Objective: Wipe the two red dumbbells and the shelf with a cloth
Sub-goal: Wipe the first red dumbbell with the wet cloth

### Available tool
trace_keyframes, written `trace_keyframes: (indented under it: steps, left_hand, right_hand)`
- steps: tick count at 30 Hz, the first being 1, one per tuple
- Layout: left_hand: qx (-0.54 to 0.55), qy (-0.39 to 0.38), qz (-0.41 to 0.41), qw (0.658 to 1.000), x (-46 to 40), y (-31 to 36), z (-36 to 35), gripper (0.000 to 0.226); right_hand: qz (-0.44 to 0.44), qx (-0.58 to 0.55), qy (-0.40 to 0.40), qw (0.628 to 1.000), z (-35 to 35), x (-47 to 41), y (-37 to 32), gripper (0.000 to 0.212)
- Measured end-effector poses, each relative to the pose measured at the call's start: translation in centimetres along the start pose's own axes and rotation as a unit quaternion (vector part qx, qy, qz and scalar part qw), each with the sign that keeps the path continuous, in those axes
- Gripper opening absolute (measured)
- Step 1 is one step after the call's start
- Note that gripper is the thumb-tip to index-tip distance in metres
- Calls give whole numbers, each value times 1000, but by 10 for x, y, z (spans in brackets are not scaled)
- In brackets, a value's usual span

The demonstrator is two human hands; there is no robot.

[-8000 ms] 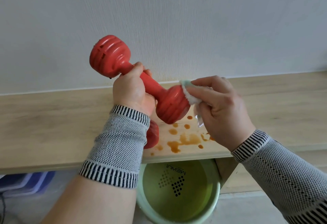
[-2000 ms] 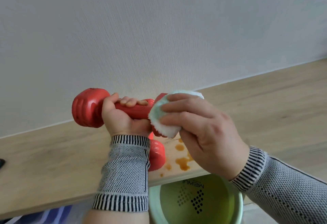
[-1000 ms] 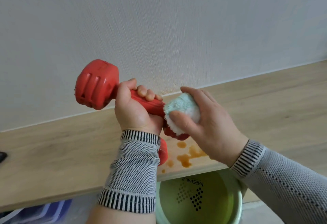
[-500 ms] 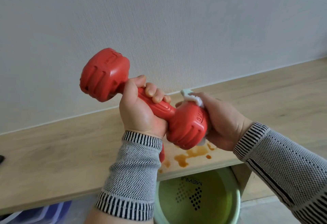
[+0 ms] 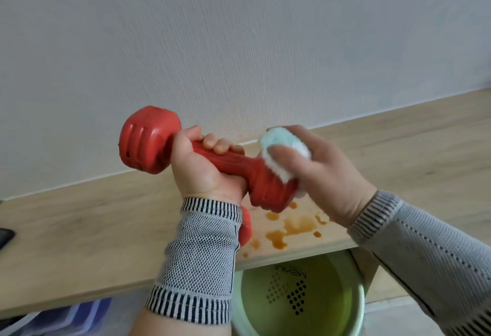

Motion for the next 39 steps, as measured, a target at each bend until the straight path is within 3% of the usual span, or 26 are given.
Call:
trace_keyframes:
  steps: [2,5,8,10,12,16,20,23,26,31,35,37,39]
  left_hand:
    - [-1,-25,-1,1000,1,-2,-3,26]
    - [-1,-56,0,998,3,-2,-7,27]
    - [1,-81,-8,997,3,0,-9,29]
    - [-3,-106,-14,994,4,1,-10,28]
    - [-25,-126,-23,991,4,1,-11,26]
    - [-108,-125,-8,986,-3,4,-13,18]
    - [-122,-52,70,989,-10,4,-10,20]
    - [-99,28,30,994,-10,1,-5,31]
    - [-104,58,-19,993,-9,1,-4,33]
    - [-140,71,-63,986,-13,5,1,29]
    - [-144,85,-70,983,-10,5,0,26]
    - [-148,80,-69,983,-9,3,-1,27]
    - [-161,70,-70,982,-6,0,-4,26]
  right_hand:
    - [-114,-171,4,979,6,-5,9,55]
    - [-194,-348,-91,913,1,-4,12,53]
    - [-230,-431,-203,848,0,3,5,50]
    - [-231,-442,-220,839,3,6,2,46]
    - [-208,-445,-216,844,3,6,-1,40]
    - [-125,-391,-124,903,5,7,-12,31]
    - [-8,-159,2,987,13,3,-11,31]
    - [-30,-181,-8,983,8,-1,2,41]
    - [-53,-225,-23,973,3,-4,7,38]
    - [-31,-43,-32,998,-3,4,3,61]
    - [-18,-10,-17,1000,-5,6,0,69]
    - [-35,-20,2,999,-3,3,1,57]
    - [-34,-56,48,997,1,0,0,20]
Point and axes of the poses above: each hand's wrist, its own x-axis away from the middle knuckle, its own z-axis out of the back of the hand, y = z × x, the point moved 2 cm from there along -x, towards the middle knuckle, and after that the axes turned 12 degrees about -y, right-handed, at the moved point
